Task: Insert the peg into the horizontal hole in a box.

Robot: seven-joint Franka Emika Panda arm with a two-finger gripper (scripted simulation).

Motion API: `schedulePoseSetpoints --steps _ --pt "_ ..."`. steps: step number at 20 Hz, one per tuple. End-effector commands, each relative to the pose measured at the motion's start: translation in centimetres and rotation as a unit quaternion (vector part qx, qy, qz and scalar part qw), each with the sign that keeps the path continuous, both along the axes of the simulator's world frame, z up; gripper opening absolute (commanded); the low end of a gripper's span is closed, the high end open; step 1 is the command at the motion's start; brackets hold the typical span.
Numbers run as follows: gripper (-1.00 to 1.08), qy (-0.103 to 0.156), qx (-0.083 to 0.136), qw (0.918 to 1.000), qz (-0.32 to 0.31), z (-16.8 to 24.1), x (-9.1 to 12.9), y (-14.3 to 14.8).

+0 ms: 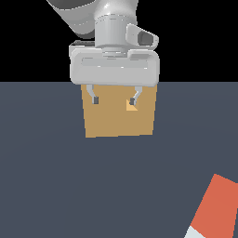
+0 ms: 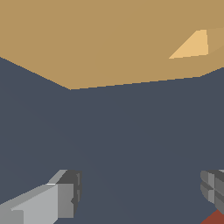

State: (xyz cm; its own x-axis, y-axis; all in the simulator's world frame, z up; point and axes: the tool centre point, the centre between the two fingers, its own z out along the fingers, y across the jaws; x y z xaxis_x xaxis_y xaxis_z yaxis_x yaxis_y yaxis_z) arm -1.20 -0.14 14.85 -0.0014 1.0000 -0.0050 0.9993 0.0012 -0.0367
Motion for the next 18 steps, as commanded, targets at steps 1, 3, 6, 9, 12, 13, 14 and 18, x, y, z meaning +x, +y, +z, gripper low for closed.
schedulePoseSetpoints --steps 1,3,6,9,12,13,14,18 --pt "1.0 0.0 0.0 1.0 0.0 0.0 0.0 0.0" --pt "1.0 0.0 0.0 1.0 -0.002 0.0 0.1 -0.1" --pt "1.0 -0.001 0.0 0.9999 -0.011 -0.2 0.4 -0.5" --pt "1.0 -0.001 -0.001 0.9996 -0.028 -0.6 1.1 -1.4" --pt "1.0 -0.002 -0.001 0.9986 -0.053 -1.1 2.0 -2.7" --pt "1.0 -0.003 -0.002 0.998 -0.063 -1.3 2.4 -3.2" --pt "1.0 -0.003 -0.002 0.9972 -0.074 -1.5 2.8 -3.8" --pt "1.0 -0.006 -0.003 0.9917 -0.129 -2.6 4.5 -6.9"
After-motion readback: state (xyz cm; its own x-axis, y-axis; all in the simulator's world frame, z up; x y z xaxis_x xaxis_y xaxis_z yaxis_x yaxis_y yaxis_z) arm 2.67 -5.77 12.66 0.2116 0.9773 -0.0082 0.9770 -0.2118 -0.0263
